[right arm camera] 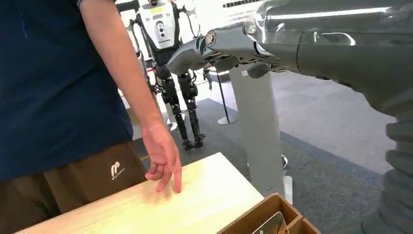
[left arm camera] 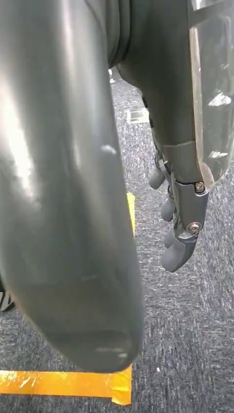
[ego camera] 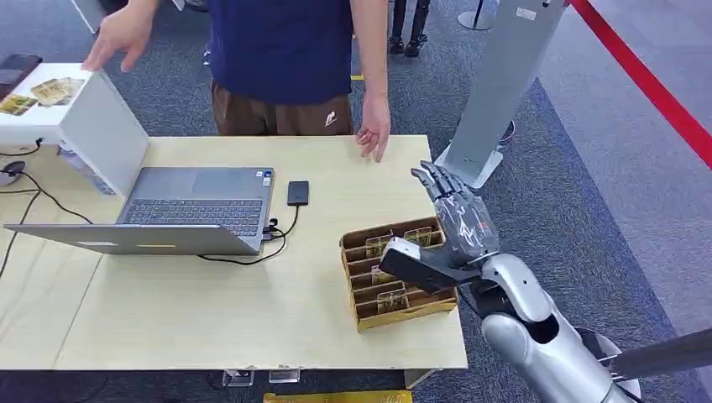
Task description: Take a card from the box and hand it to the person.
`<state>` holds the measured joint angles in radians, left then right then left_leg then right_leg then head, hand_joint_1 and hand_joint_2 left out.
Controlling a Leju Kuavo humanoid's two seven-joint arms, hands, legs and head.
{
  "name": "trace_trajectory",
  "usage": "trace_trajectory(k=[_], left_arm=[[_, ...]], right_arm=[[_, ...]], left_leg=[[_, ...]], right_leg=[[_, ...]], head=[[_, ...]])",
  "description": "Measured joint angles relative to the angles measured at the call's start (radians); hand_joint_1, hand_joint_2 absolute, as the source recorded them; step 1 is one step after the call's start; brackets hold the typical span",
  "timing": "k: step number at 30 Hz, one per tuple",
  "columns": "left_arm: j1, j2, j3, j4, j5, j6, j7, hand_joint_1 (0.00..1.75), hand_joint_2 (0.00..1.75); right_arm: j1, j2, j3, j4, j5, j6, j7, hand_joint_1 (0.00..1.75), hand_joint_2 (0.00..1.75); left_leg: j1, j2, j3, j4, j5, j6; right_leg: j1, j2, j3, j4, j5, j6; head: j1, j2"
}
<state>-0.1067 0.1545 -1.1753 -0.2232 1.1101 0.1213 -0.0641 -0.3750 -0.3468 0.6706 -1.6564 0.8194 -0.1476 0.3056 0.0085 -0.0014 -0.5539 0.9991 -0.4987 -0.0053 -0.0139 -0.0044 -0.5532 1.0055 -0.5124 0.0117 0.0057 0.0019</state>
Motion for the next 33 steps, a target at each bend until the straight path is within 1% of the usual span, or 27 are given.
trace_trajectory(k=[4,9,18,19,21,22,26,27,28,29,30,31,32,33], left_arm=[[-0.001,0.000,0.000,0.000,0.000,0.001,0.000,0.00,0.00],[-0.001,0.000,0.000,0.000,0.000,0.000,0.000,0.00,0.00],[-0.001,0.000,-0.002,0.000,0.000,-0.009,-0.003,0.00,0.00],[-0.001,0.000,-0.002,0.000,-0.001,-0.009,-0.003,0.00,1.75],[-0.001,0.000,-0.003,0.000,-0.005,-0.010,-0.008,0.00,1.75],[-0.001,0.000,-0.005,0.000,-0.009,-0.011,-0.008,0.00,0.00],[-0.001,0.000,-0.006,0.000,-0.010,-0.013,-0.012,0.00,0.00],[-0.001,0.000,-0.006,0.000,-0.010,-0.008,-0.010,0.00,0.00],[-0.001,0.000,-0.006,0.000,-0.010,-0.006,-0.006,0.00,0.00],[-0.001,0.000,-0.006,0.000,-0.010,-0.006,-0.005,0.00,0.00],[-0.001,0.000,-0.006,0.000,-0.010,-0.006,-0.003,0.00,0.00],[-0.001,0.000,-0.006,0.000,-0.010,-0.006,-0.003,0.00,0.00],[-0.001,0.000,-0.006,0.000,-0.010,-0.006,-0.003,0.00,0.00],[-0.001,0.000,-0.006,0.000,-0.010,-0.006,-0.003,0.00,0.00]], right_arm=[[-0.014,0.009,0.019,0.029,0.047,0.002,0.020,0.00,1.75],[-0.023,0.017,0.039,0.051,0.072,0.005,0.034,0.00,1.75],[-0.027,0.020,0.059,0.076,0.129,0.031,0.076,0.00,1.75],[-0.027,0.020,0.059,0.076,0.135,0.030,0.079,0.00,1.75],[-0.027,0.020,0.059,0.078,0.137,0.029,0.080,0.00,1.75],[-0.027,0.020,0.059,0.078,0.137,0.029,0.081,0.00,1.75],[-0.027,0.020,0.058,0.078,0.137,0.031,0.082,0.02,1.75],[-0.027,0.020,0.058,0.078,0.137,0.032,0.082,0.21,1.75],[-0.027,0.020,0.058,0.078,0.137,0.033,0.082,0.79,1.75],[-0.027,0.020,0.058,0.078,0.137,0.034,0.082,1.24,1.75],[-0.027,0.020,0.058,0.079,0.137,0.037,0.082,1.31,1.75],[-0.027,0.020,0.058,0.079,0.137,0.041,0.082,1.43,1.75],[-0.027,0.020,0.058,0.081,0.137,0.044,0.083,1.43,1.75],[-0.027,0.020,0.058,0.082,0.137,0.046,0.083,1.50,1.75]], left_leg=[[0.000,0.000,0.000,0.000,0.000,0.000],[0.000,0.000,0.000,0.000,0.000,0.000],[0.000,0.000,0.000,0.000,0.000,0.000],[0.000,0.000,0.000,0.000,0.000,0.000],[0.000,0.000,0.000,0.000,0.000,0.000],[0.000,0.000,0.000,0.000,0.000,0.000],[0.000,0.000,0.000,0.000,0.000,0.000],[0.000,0.000,0.000,0.000,0.000,0.000],[0.000,0.000,0.000,0.000,0.000,0.000],[0.000,0.000,0.000,0.000,0.000,0.000],[0.000,0.000,0.000,0.000,0.000,0.000],[0.000,0.000,0.000,0.000,0.000,0.000],[0.000,0.000,0.000,0.000,0.000,0.000],[0.000,0.000,0.000,0.000,0.000,0.000]], right_leg=[[0.000,0.000,0.000,0.000,0.000,0.000],[0.000,0.000,0.000,0.000,0.000,0.000],[0.000,0.000,0.000,0.000,0.000,0.000],[0.000,0.000,0.000,0.000,0.000,0.000],[0.000,0.000,0.000,0.000,0.000,0.000],[0.000,0.000,0.000,0.000,0.000,0.000],[0.000,0.000,0.000,0.000,0.000,0.000],[0.000,0.000,0.000,0.000,0.000,0.000],[0.000,0.000,0.000,0.000,0.000,0.000],[0.000,0.000,0.000,0.000,0.000,0.000],[0.000,0.000,0.000,0.000,0.000,0.000],[0.000,0.000,0.000,0.000,0.000,0.000],[0.000,0.000,0.000,0.000,0.000,0.000],[0.000,0.000,0.000,0.000,0.000,0.000]], head=[[0.000,0.000],[0.000,0.000],[0.000,0.000],[0.000,0.000],[0.000,0.000],[0.000,0.000],[-0.001,0.000],[-0.001,0.000],[-0.001,0.000],[-0.001,0.000],[-0.001,0.000],[-0.001,0.000],[0.000,0.000],[0.000,0.000]])
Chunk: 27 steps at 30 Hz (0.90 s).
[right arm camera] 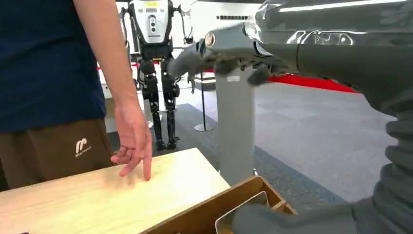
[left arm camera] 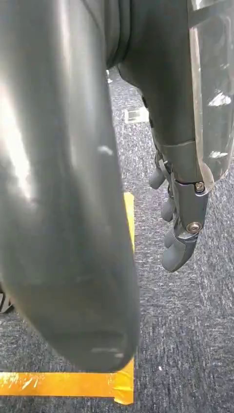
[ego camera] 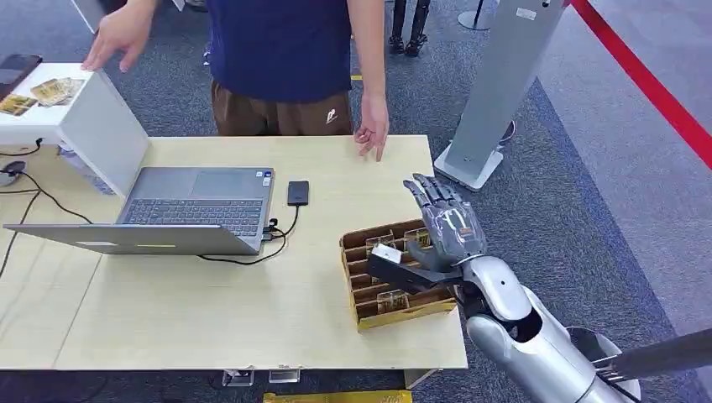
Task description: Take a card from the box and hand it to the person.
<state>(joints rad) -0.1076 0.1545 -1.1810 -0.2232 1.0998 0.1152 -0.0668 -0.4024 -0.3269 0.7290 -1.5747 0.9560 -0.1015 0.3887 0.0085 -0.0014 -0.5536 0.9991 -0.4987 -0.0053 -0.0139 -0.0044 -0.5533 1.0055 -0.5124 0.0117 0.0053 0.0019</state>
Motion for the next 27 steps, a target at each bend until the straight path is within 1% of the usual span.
trace_trajectory(k=[1,2,5,9,10,11,12,13,14,15,16,18,20,21,22,27], left_arm=[[0.000,0.000,0.000,0.000,0.000,0.000,0.000,0.00,0.00],[0.000,0.000,0.000,0.000,0.000,0.000,0.000,0.00,0.00],[0.000,0.000,0.000,0.000,0.000,0.000,0.000,0.00,0.00],[0.000,0.000,0.000,0.000,0.000,0.002,0.000,0.00,0.00],[0.000,0.000,0.000,0.000,0.000,0.003,0.000,0.00,0.00],[0.000,0.000,0.000,0.000,0.000,0.003,0.000,0.00,0.00],[0.000,0.000,0.000,0.000,0.000,0.004,0.000,0.00,0.00],[0.000,0.000,0.000,0.000,0.000,0.005,0.000,0.00,0.00],[0.000,0.000,0.000,0.000,0.000,0.005,0.000,0.00,0.00],[0.000,0.000,0.000,0.000,0.000,0.005,0.000,0.00,0.00],[0.000,0.000,0.000,0.000,0.000,0.005,0.000,0.00,0.00],[0.000,0.000,0.000,0.000,0.000,-0.002,0.000,0.00,0.00],[0.000,0.000,0.000,0.000,0.000,-0.005,0.000,0.00,0.00],[0.000,0.000,0.000,0.000,0.000,-0.006,0.000,0.00,0.00],[0.000,0.000,0.000,0.000,0.001,-0.007,0.000,0.00,0.00],[0.000,0.000,0.000,0.000,0.002,-0.009,0.000,0.00,0.00]], right_arm=[[0.000,0.000,0.000,0.001,0.000,0.002,0.000,1.61,1.75],[0.000,0.000,0.000,0.003,0.000,0.003,0.001,1.66,1.75],[0.000,0.000,0.001,0.008,0.000,0.009,0.003,1.73,1.75],[0.000,0.002,0.001,0.015,0.000,0.013,0.003,1.75,1.75],[0.000,0.003,0.001,0.016,0.000,0.014,0.003,1.71,1.75],[0.000,0.004,0.002,0.018,0.000,0.015,0.003,1.75,1.75],[0.000,0.005,0.002,0.020,0.000,0.015,0.003,1.75,1.75],[0.000,0.006,0.003,0.022,0.000,0.015,0.003,1.71,1.75],[0.000,0.006,0.003,0.024,0.000,0.015,0.003,1.71,1.75],[0.000,0.006,0.005,0.025,0.000,0.015,0.003,1.64,1.75],[0.000,0.007,0.007,0.027,0.000,0.017,0.003,1.50,1.75],[0.000,0.007,0.013,0.033,0.000,0.021,0.001,1.41,1.75],[0.000,0.008,0.019,0.038,0.000,0.025,-0.002,1.27,1.75],[0.000,0.009,0.021,0.040,0.000,0.026,-0.003,1.26,1.75],[0.000,0.010,0.023,0.043,0.002,0.026,-0.003,0.99,1.75],[0.000,0.015,0.026,0.054,0.010,0.026,-0.005,0.99,1.75]], left_leg=[[0.000,0.000,0.000,0.000,0.000,0.000],[0.000,0.000,0.000,0.000,0.000,0.000],[0.000,0.000,0.000,0.000,0.000,0.000],[0.000,0.000,0.000,0.000,0.000,0.000],[0.000,0.000,0.000,0.000,0.000,0.000],[0.000,0.000,0.000,0.000,0.000,0.000],[0.000,0.000,0.000,0.000,0.000,0.000],[0.000,0.000,0.000,0.000,0.000,0.000],[0.000,0.000,0.000,0.000,0.000,0.000],[0.000,0.000,0.000,0.000,0.000,0.000],[0.000,0.000,0.000,0.000,0.000,0.000],[0.000,0.000,0.000,0.000,0.000,0.000],[0.000,0.000,0.000,0.000,0.000,0.000],[0.000,0.000,0.000,0.000,0.000,0.000],[0.000,0.000,0.000,0.000,0.000,0.000],[0.000,0.000,0.000,0.000,0.000,0.000]], right_leg=[[0.000,0.000,0.000,0.000,0.000,0.000],[0.000,0.000,0.000,0.000,0.000,0.000],[0.000,0.000,0.000,0.000,0.000,0.000],[0.000,0.000,0.000,0.000,0.000,0.000],[0.000,0.000,0.000,0.000,0.000,0.000],[0.000,0.000,0.000,0.000,0.000,0.000],[0.000,0.000,0.000,0.000,0.000,0.000],[0.000,0.000,0.000,0.000,0.000,0.000],[0.000,0.000,0.000,0.000,0.000,0.000],[0.000,0.000,0.000,0.000,0.000,0.000],[0.000,0.000,0.000,0.000,0.000,0.000],[0.000,0.000,0.000,0.000,0.000,0.000],[0.000,0.000,0.000,0.000,0.000,0.000],[0.000,0.000,0.000,0.000,0.000,0.000],[0.000,0.000,0.000,0.000,0.000,0.000],[0.000,0.000,0.000,0.000,0.000,0.000]], head=[[0.000,0.000],[0.000,0.000],[0.000,0.000],[0.000,0.000],[0.000,0.000],[0.000,0.000],[0.000,0.000],[0.000,0.000],[-0.001,0.000],[0.000,0.000],[0.000,0.000],[0.000,0.000],[0.000,0.000],[0.000,0.000],[0.000,0.000],[0.000,0.000]])
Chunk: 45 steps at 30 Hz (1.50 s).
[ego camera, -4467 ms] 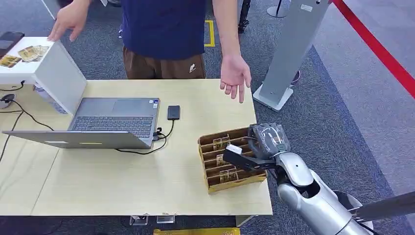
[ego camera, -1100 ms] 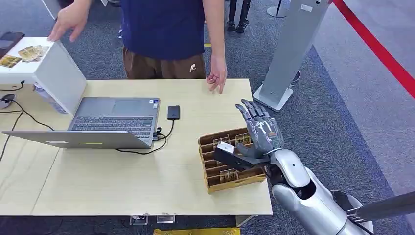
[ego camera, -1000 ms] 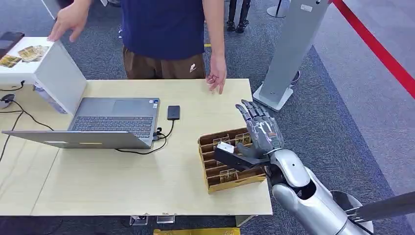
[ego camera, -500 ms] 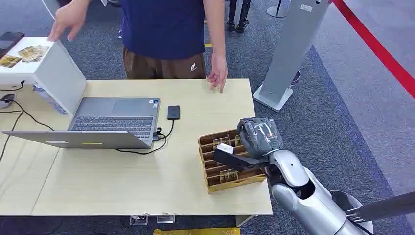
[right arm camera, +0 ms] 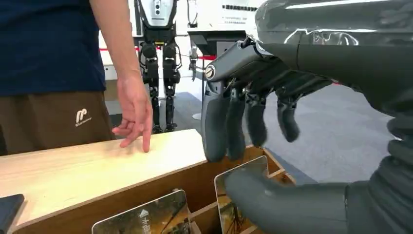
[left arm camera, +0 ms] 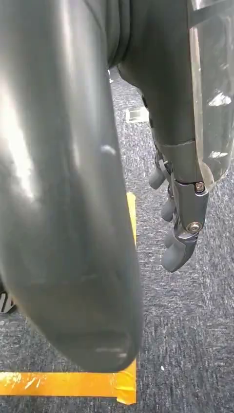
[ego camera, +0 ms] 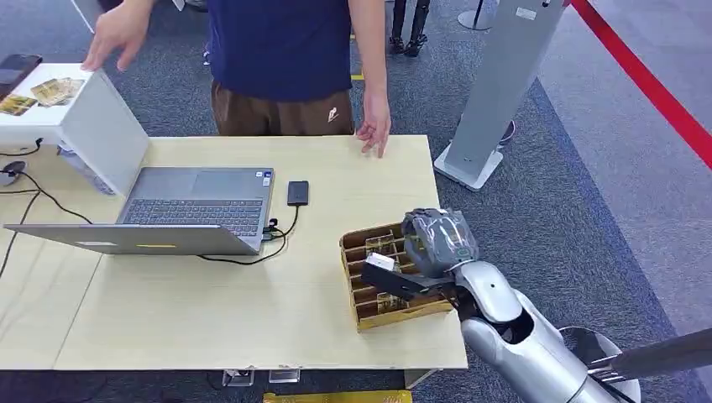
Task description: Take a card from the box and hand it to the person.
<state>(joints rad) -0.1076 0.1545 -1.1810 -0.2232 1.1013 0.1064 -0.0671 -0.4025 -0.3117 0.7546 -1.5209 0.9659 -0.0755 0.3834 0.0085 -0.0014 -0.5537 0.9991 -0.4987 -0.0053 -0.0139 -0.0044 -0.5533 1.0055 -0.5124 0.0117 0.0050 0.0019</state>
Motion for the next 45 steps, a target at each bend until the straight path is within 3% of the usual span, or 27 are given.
trace_trajectory(k=[1,3,6,10,14,21,30,32,35,45], left_arm=[[0.000,0.000,0.000,0.000,0.000,0.000,0.000,0.00,0.00],[0.000,0.000,0.000,0.000,0.000,0.000,0.000,0.00,0.00],[0.000,0.000,0.000,0.000,0.001,0.000,0.000,0.00,0.00],[0.000,0.000,0.000,0.000,0.003,-0.002,-0.002,0.00,0.00],[0.000,0.000,0.000,0.000,0.003,-0.003,-0.003,0.00,0.00],[0.000,0.000,0.000,0.000,0.003,-0.006,-0.005,0.00,0.00],[0.000,0.000,0.000,0.000,0.000,-0.006,-0.008,0.00,0.00],[0.000,0.000,0.000,0.000,0.000,-0.006,-0.009,0.00,0.00],[0.000,0.000,0.000,0.000,0.000,-0.006,-0.010,0.00,0.00],[0.000,0.000,0.000,0.000,0.000,-0.006,-0.014,0.00,0.00]], right_arm=[[0.000,0.000,0.000,0.002,0.000,0.000,0.000,1.05,1.75],[0.000,0.001,0.000,0.005,0.000,0.000,0.000,0.99,1.75],[-0.001,0.001,0.000,0.009,0.002,0.000,0.000,0.52,1.75],[-0.004,0.001,0.000,0.014,0.008,-0.002,0.005,0.65,1.75],[-0.005,0.001,0.000,0.014,0.008,-0.003,0.013,0.58,1.75],[-0.005,0.001,0.000,0.020,0.007,0.001,0.013,0.65,1.75],[-0.006,0.001,0.000,0.051,0.005,-0.003,0.019,0.99,1.75],[-0.006,0.001,0.000,0.061,0.002,-0.004,0.019,1.17,1.75],[-0.010,0.001,0.000,0.069,0.002,-0.006,0.019,1.08,1.75],[-0.024,0.001,-0.001,0.095,0.002,-0.009,0.022,1.08,1.75]], left_leg=[[0.000,0.000,0.000,0.000,0.000,0.000],[0.000,0.000,0.000,0.000,0.000,0.000],[0.000,0.000,0.000,0.000,0.000,0.000],[0.000,0.000,0.000,0.000,0.000,0.000],[0.000,0.000,0.000,0.000,0.000,0.000],[0.000,0.000,0.000,0.000,0.000,0.000],[0.000,0.000,0.000,0.000,0.000,0.000],[0.000,0.000,0.000,0.000,0.000,0.000],[0.000,0.000,0.000,0.000,0.000,0.000],[0.000,0.000,0.001,0.000,0.000,0.000]], right_leg=[[0.000,0.000,0.000,0.000,0.000,0.000],[0.000,0.000,0.000,0.000,0.000,0.000],[0.000,0.000,0.000,0.000,0.000,0.000],[0.000,0.000,0.000,0.000,0.000,0.000],[0.000,0.000,0.000,0.000,0.000,0.000],[0.000,0.000,0.000,0.000,0.000,0.000],[0.000,0.000,0.000,0.000,0.000,0.000],[0.000,0.000,0.000,0.000,0.000,0.000],[0.000,0.000,0.000,0.000,0.000,0.000],[0.000,0.000,0.000,0.000,0.000,0.000]], head=[[0.000,0.000],[0.000,0.000],[0.000,0.000],[0.000,0.000],[0.000,0.000],[0.000,0.000],[0.000,0.000],[0.000,0.000],[0.000,0.000],[0.000,0.000]])
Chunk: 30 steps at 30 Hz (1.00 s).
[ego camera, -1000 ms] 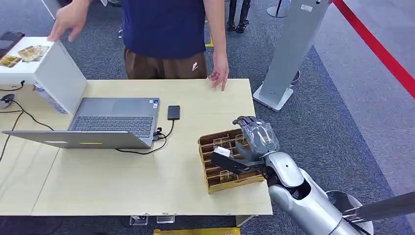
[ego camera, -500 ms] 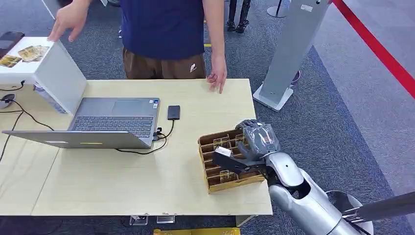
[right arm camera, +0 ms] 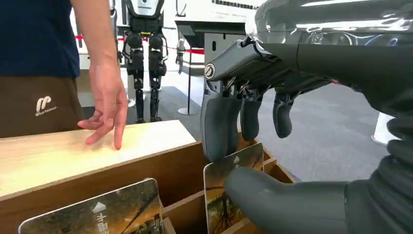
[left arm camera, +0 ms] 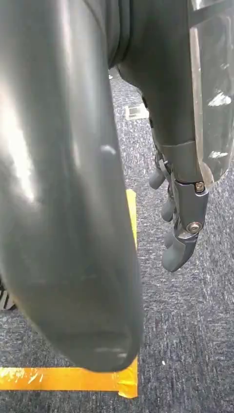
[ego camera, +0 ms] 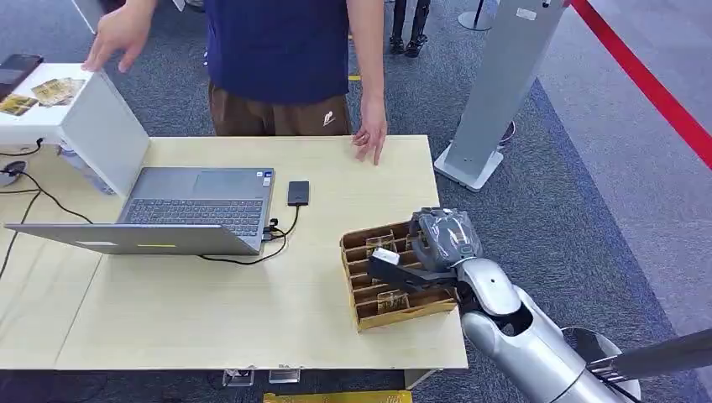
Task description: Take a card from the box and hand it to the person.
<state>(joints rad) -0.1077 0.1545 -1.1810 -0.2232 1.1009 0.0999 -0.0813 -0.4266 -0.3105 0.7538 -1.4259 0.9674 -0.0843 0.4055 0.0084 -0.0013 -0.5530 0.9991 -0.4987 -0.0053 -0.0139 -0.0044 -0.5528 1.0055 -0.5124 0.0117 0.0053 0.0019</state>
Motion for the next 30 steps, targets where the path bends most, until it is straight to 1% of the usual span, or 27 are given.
trace_trajectory(k=[2,3,5,7,9,12,15,17,19,20,24,25,27,28,30], left_arm=[[0.000,0.000,0.000,0.000,0.000,-0.003,0.000,0.00,0.00],[0.000,0.000,0.000,0.000,0.000,-0.003,0.000,0.00,0.00],[0.000,0.000,0.000,0.000,0.000,-0.004,0.000,0.00,0.00],[0.000,0.000,0.000,0.000,0.000,-0.005,0.000,0.00,0.00],[0.000,0.000,0.000,0.000,0.000,-0.005,0.000,0.00,0.00],[0.000,0.000,0.000,0.000,0.000,-0.004,0.000,0.00,0.00],[0.000,0.000,0.000,0.000,0.000,-0.004,0.000,0.00,0.00],[0.000,0.000,0.000,0.000,0.000,-0.004,0.000,0.00,0.00],[0.000,0.000,0.000,0.000,0.000,-0.004,0.000,0.00,0.00],[0.000,0.000,0.000,0.000,0.000,-0.004,0.000,0.00,0.00],[0.000,0.000,0.000,0.000,0.000,-0.004,0.000,0.00,0.00],[0.000,0.000,0.000,0.000,0.000,-0.004,0.000,0.00,0.00],[0.000,0.000,0.000,0.000,0.000,-0.004,0.000,0.00,0.00],[0.000,0.000,0.000,0.000,0.000,-0.004,0.000,0.00,0.00],[0.000,0.000,0.000,0.000,0.000,-0.004,-0.001,0.00,0.00]], right_arm=[[0.000,0.000,-0.001,0.003,0.000,-0.003,0.001,1.10,1.75],[0.000,0.000,-0.001,0.003,0.000,-0.005,0.002,1.06,1.75],[-0.001,0.000,-0.001,0.005,0.000,-0.006,0.002,1.08,1.75],[-0.001,0.000,-0.002,0.007,0.000,-0.007,0.002,0.98,1.75],[-0.001,0.000,-0.002,0.009,0.000,-0.008,0.002,0.84,1.75],[0.000,0.000,-0.001,0.013,0.000,-0.008,0.002,0.82,1.75],[0.000,0.002,-0.001,0.019,-0.001,-0.007,0.000,0.84,1.75],[0.000,0.005,-0.001,0.021,-0.002,-0.007,-0.003,0.77,1.75],[0.000,0.006,-0.001,0.023,-0.002,-0.008,-0.005,0.77,1.75],[0.000,0.006,-0.001,0.024,-0.002,-0.008,-0.005,0.82,1.75],[0.000,0.006,-0.002,0.024,-0.008,-0.009,-0.005,0.86,1.75],[0.000,0.006,-0.002,0.024,-0.008,-0.009,-0.005,0.84,1.75],[0.000,0.006,-0.003,0.024,-0.008,-0.009,-0.005,0.89,1.75],[0.000,0.006,-0.003,0.024,-0.008,-0.009,-0.005,0.86,1.75],[0.000,0.006,-0.003,0.024,-0.008,-0.010,-0.005,0.87,1.75]], left_leg=[[0.000,0.000,0.000,0.000,0.000,0.000],[0.000,0.000,0.000,0.000,0.000,0.000],[0.000,0.000,0.000,0.000,0.000,0.000],[0.000,0.000,0.000,0.000,0.000,0.000],[0.000,0.000,0.000,0.000,0.000,0.000],[0.000,0.000,0.000,0.000,0.000,0.000],[0.000,0.000,0.001,0.000,0.000,0.000],[0.000,0.000,0.001,0.000,0.000,0.000],[0.000,0.000,0.001,0.000,0.000,0.000],[0.000,0.000,0.002,0.000,0.000,0.000],[0.000,0.000,0.002,0.000,0.000,0.000],[0.000,0.000,0.002,0.000,0.000,0.000],[0.000,0.000,0.002,0.000,0.000,0.000],[0.000,0.000,0.002,0.000,0.000,0.000],[0.000,0.000,0.002,0.000,0.000,0.000]], right_leg=[[0.000,0.000,0.000,0.000,0.000,0.000],[0.000,0.000,0.000,0.000,0.000,0.000],[0.000,0.000,0.000,0.000,0.000,0.000],[0.000,0.000,0.000,0.000,0.000,0.000],[0.000,0.000,0.000,0.000,0.000,0.000],[0.000,0.000,0.000,0.000,0.000,0.000],[0.000,0.000,0.000,0.000,0.000,0.000],[0.000,0.000,0.001,0.000,0.000,0.000],[0.000,0.000,0.001,0.000,0.000,0.000],[0.000,0.000,0.001,0.000,0.000,0.000],[0.000,0.000,0.001,0.000,0.000,0.000],[0.000,0.000,0.001,0.000,0.000,0.000],[0.000,0.000,0.002,0.000,0.000,0.000],[0.000,0.000,0.002,0.000,0.000,0.000],[0.000,0.000,0.002,0.000,0.000,0.000]], head=[[0.000,0.000],[0.000,0.000],[0.000,0.000],[-0.001,0.000],[0.000,0.000],[0.000,0.000],[0.000,0.000],[0.000,0.000],[0.000,0.000],[0.000,0.000],[-0.001,0.000],[0.000,0.000],[0.000,0.000],[0.000,0.000],[0.000,0.000]])
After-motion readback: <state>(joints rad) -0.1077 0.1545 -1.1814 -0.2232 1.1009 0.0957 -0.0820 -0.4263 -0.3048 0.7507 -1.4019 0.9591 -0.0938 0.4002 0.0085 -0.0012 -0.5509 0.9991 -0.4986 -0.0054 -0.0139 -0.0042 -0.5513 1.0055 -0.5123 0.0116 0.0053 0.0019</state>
